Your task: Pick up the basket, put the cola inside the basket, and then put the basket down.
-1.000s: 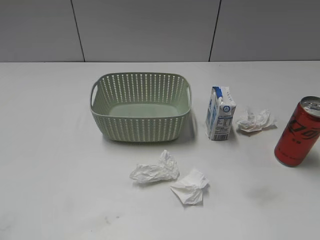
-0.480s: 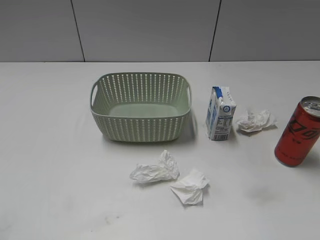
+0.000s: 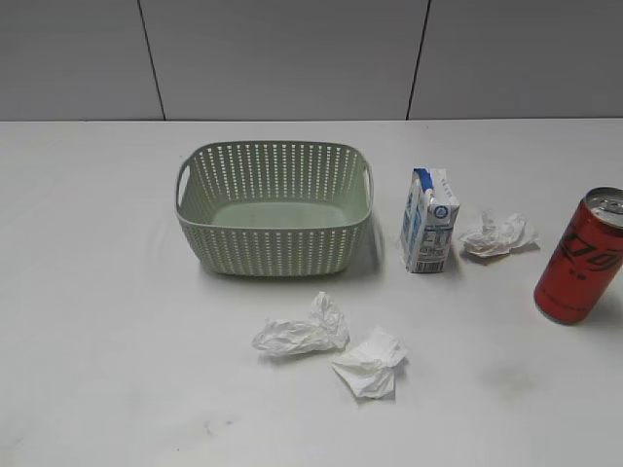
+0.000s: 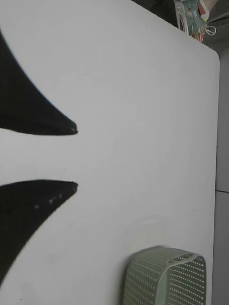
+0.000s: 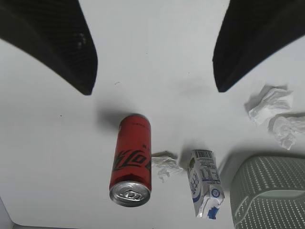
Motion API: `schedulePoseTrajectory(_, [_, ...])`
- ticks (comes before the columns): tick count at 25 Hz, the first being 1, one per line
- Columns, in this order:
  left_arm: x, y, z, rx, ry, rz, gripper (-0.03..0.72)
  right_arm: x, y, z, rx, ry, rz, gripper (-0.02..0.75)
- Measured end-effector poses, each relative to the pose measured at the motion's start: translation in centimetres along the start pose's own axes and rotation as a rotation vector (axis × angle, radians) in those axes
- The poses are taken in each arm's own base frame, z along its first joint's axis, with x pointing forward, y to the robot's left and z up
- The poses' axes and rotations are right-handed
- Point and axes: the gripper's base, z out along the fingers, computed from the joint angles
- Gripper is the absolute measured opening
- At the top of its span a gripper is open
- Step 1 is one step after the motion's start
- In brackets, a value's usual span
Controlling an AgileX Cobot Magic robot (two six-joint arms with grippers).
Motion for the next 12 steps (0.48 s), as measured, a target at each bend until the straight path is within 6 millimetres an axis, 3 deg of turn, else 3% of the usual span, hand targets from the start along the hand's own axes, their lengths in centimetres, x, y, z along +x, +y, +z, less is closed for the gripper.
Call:
schedulePoseTrajectory(9, [0.00,0.00,0.00,0.000,0.000,0.000,0.252,0.06,0.09,0.07,-0.010,0.003,0.009,0.585])
schedulePoseTrajectory(12, [0.00,0.00,0.00,0.000,0.000,0.000,0.307,0.06,0.09,0.07,-0.010,0.003,0.009,0.585])
